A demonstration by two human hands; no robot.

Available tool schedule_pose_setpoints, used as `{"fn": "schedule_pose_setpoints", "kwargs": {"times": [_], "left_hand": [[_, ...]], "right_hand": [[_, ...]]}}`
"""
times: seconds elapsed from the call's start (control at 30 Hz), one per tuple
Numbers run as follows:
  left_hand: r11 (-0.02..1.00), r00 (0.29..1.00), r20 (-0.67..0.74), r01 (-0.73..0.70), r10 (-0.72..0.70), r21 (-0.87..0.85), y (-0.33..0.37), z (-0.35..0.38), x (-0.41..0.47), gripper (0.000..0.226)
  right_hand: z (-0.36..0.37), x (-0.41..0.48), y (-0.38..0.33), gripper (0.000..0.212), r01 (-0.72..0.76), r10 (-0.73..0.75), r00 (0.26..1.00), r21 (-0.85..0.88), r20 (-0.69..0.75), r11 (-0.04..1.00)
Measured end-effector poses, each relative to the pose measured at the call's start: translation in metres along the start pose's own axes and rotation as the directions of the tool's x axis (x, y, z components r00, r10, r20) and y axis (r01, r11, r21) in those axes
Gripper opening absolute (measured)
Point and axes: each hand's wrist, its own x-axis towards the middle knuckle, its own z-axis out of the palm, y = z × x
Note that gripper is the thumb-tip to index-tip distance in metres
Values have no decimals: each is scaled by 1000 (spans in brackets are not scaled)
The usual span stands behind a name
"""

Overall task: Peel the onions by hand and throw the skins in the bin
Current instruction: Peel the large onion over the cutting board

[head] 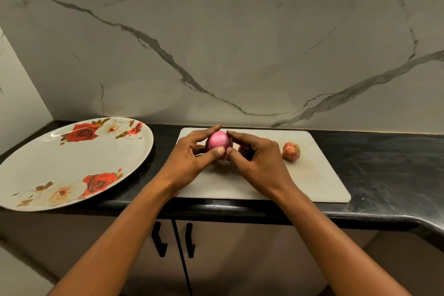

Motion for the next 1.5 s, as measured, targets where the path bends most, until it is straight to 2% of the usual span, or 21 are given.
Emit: {"fn": "schedule_pose_setpoints", "kwargs": {"times": [0.27,0.6,0.77,0.83,0.93,1.07,1.23,1.5], "left_hand": [[1000,997,72,2,-3,15,-1,-6,-2,61],[999,997,74,-14,11,34,-3,-7,0,60],[1000,999,48,-18,19,-15,0,-3,-2,52],[1000,999,40,-22,22,-3,-2,-2,-1,49],[1000,999,34,-15,15,-3,-4,-3,2,46],[999,998,56,-12,14,-35,-6,-5,3,48],[995,997,72,-6,13,-100,-6,-6,3,48],[988,998,63,2,8,-154,-4,-6,1,46]], "right_hand": [[2,-2,2,46,20,-22,999,49,37,999],[4,1,3,44,25,-27,999,99,24,995],[2,3,11,35,-23,28,998,77,-63,997],[4,2,10,38,-22,26,999,86,-36,996],[5,0,9,58,-84,77,996,143,49,986],[4,1,9,68,-111,92,990,180,110,977],[3,5,15,63,-135,92,984,295,154,946],[6,17,13,56,-45,20,991,189,136,981]]}}
